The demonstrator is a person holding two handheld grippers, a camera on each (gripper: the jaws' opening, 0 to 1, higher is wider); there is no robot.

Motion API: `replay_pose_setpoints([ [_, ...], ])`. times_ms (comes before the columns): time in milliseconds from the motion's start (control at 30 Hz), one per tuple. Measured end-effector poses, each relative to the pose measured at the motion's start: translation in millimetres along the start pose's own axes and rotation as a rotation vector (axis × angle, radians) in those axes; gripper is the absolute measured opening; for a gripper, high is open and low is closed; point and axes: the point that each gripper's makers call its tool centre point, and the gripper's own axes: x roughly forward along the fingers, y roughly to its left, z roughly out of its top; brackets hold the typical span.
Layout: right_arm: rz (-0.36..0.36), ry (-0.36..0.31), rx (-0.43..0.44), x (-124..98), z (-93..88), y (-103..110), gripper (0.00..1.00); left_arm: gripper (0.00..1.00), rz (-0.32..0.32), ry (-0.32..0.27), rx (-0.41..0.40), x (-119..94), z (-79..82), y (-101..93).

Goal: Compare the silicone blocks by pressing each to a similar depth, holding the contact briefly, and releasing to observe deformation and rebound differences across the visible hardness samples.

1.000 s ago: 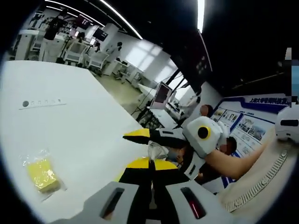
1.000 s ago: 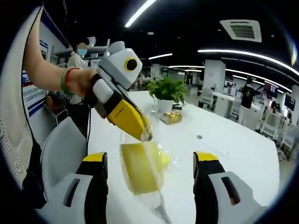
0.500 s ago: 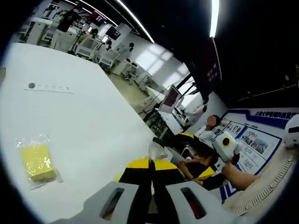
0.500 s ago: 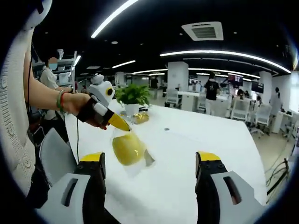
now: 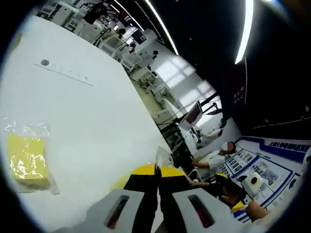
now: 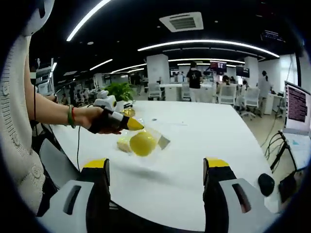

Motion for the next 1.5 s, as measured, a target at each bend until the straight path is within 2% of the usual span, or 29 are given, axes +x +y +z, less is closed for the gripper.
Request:
replay_pose_setpoints([
  [200,-0.032,0.019,0.015,-2,-2.7,-7,0.72,0.0,-0.002,-0.001,-0.105,17,3.3,21.3],
  [267,-0.038,0.03,0.016,-2,-3.0,-9,0.71,0.0,0.003,-0.013,-0.122,22,6.0,30.1],
  [400,-0.037,0.047,0.012,1,-2.5,-12,0.7,0.0,0.0,-0.073,-0.233,26,15.5,45.2],
  [633,-0.03,0.057,0.002,7,0.6,-15,0.68,0.0,0.08,-0.13,-0.288,30,24.5,82.2],
  [1000,-0.008,0.08,0.011,20,-2.3,-21,0.66,0.0,0.203,-0.139,-0.31,40,27.4,132.1],
  [1233,0.004,0.091,0.012,25,-4.0,-25,0.64,0.0,0.274,-0.122,-0.306,44,24.3,150.4],
  [1500,0.029,0.104,0.018,36,-5.7,-25,0.62,0.0,0.321,-0.081,-0.289,49,26.3,165.4],
])
